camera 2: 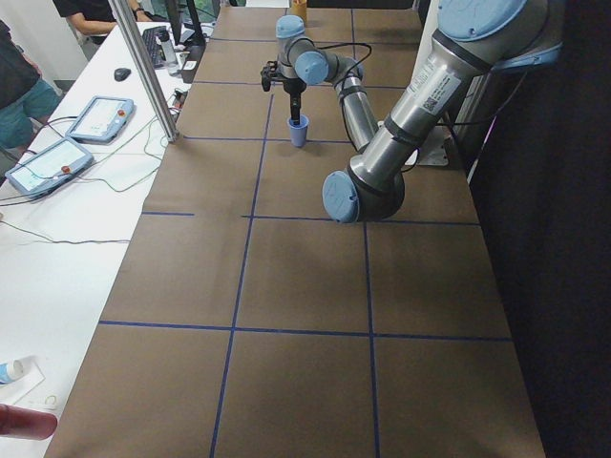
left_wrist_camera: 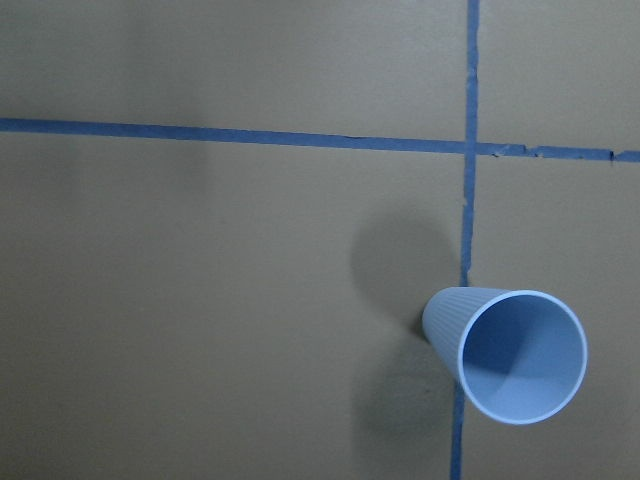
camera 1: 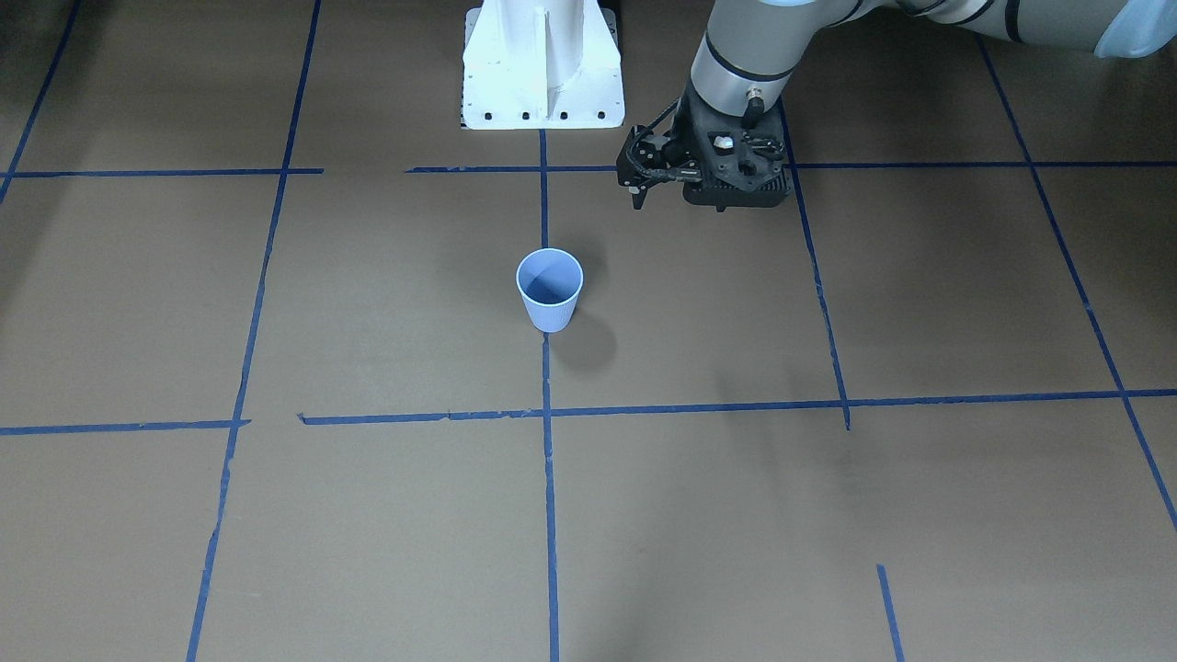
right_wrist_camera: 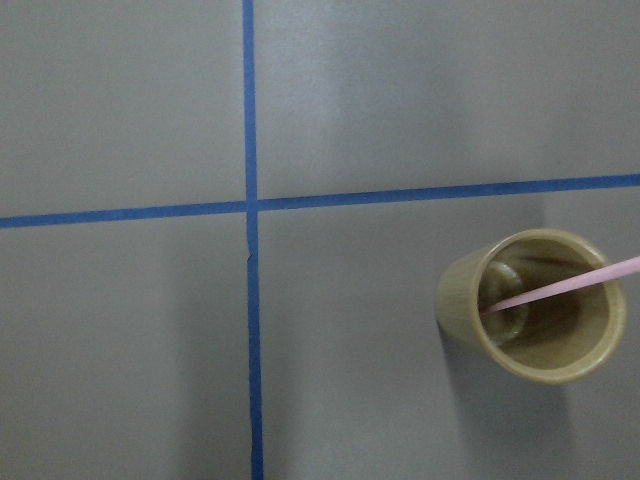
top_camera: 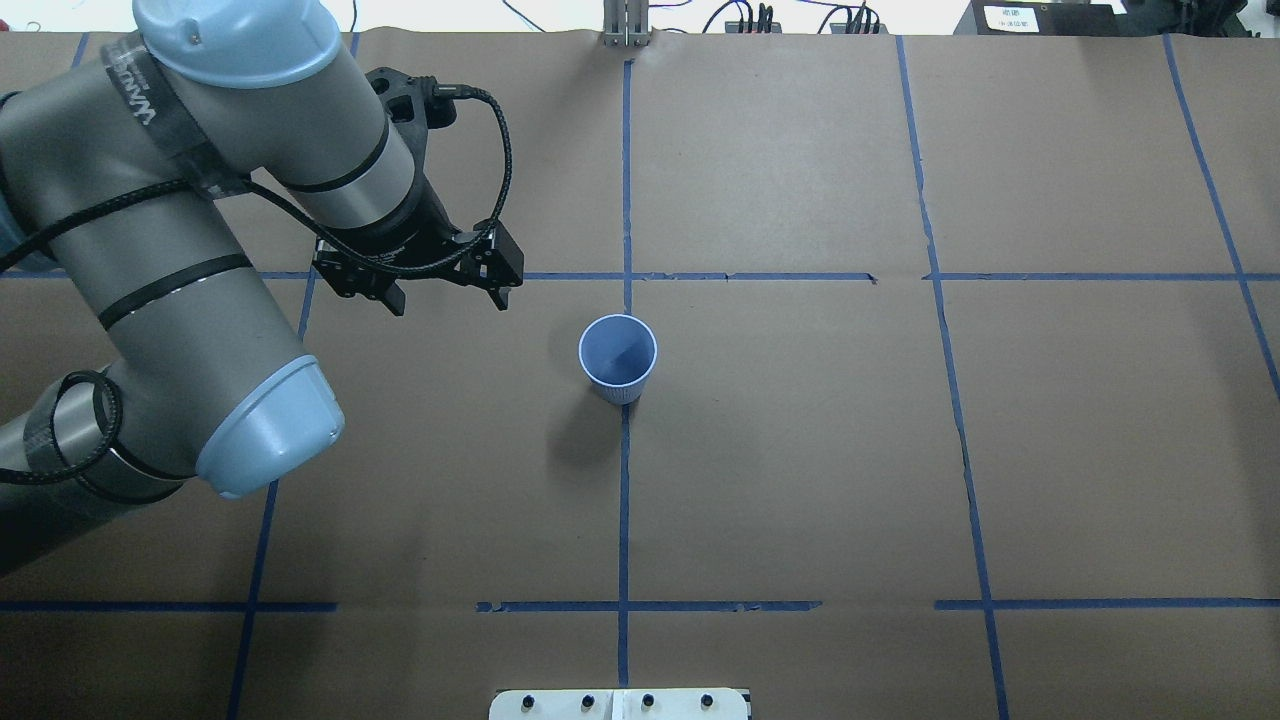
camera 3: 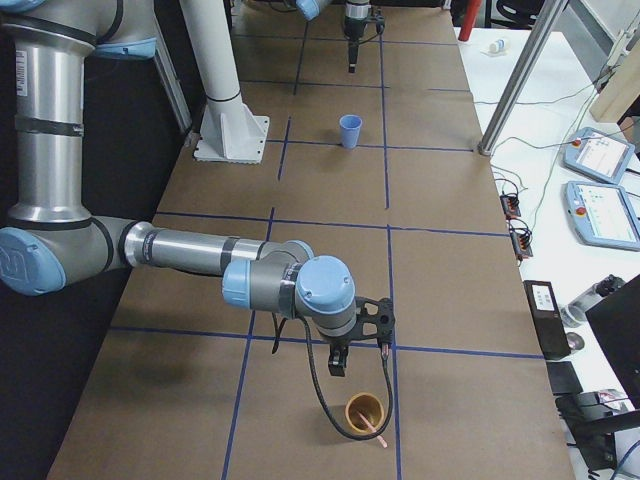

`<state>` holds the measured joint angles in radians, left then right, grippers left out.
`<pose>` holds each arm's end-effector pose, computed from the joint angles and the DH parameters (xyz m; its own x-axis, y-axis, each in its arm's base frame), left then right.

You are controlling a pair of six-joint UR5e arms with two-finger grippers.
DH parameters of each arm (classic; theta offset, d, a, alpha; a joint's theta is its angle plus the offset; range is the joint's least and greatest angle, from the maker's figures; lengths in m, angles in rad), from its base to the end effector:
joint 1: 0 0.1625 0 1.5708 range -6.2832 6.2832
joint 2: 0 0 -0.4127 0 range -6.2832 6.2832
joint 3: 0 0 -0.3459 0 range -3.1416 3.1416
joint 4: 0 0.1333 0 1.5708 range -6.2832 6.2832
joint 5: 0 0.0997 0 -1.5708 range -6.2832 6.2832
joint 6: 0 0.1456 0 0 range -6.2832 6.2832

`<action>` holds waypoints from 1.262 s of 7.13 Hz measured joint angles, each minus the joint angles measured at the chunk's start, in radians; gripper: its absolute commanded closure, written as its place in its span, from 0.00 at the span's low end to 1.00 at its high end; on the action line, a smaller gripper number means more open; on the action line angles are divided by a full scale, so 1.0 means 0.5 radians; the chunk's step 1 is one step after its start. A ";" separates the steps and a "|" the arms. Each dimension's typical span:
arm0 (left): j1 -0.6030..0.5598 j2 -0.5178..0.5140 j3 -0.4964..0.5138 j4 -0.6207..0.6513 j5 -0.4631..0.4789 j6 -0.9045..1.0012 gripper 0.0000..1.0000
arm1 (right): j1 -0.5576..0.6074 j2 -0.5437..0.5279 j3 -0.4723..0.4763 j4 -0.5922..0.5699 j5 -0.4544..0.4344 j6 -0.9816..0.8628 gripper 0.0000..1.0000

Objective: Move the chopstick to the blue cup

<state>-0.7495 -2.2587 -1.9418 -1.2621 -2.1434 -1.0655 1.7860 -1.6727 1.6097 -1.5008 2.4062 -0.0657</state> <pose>0.3932 -0.4403 0.2013 0.6149 -0.0164 -0.7885 0.0052 0.9998 -0.0168 0.1109 -0.3889 0.6918 0.6691 0.0738 0.7395 -0.1700 0.9839 0.0557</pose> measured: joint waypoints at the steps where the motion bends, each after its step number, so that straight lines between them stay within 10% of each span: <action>1: -0.003 0.007 -0.008 0.002 0.000 0.006 0.00 | 0.054 0.068 -0.198 0.147 -0.004 0.007 0.00; 9: -0.001 0.008 0.009 -0.004 0.010 0.020 0.00 | 0.083 0.421 -1.094 0.783 -0.140 0.394 0.02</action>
<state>-0.7501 -2.2550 -1.9375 -1.2640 -2.1384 -1.0555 1.8275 -1.4623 1.0629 -1.1093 2.3362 0.1312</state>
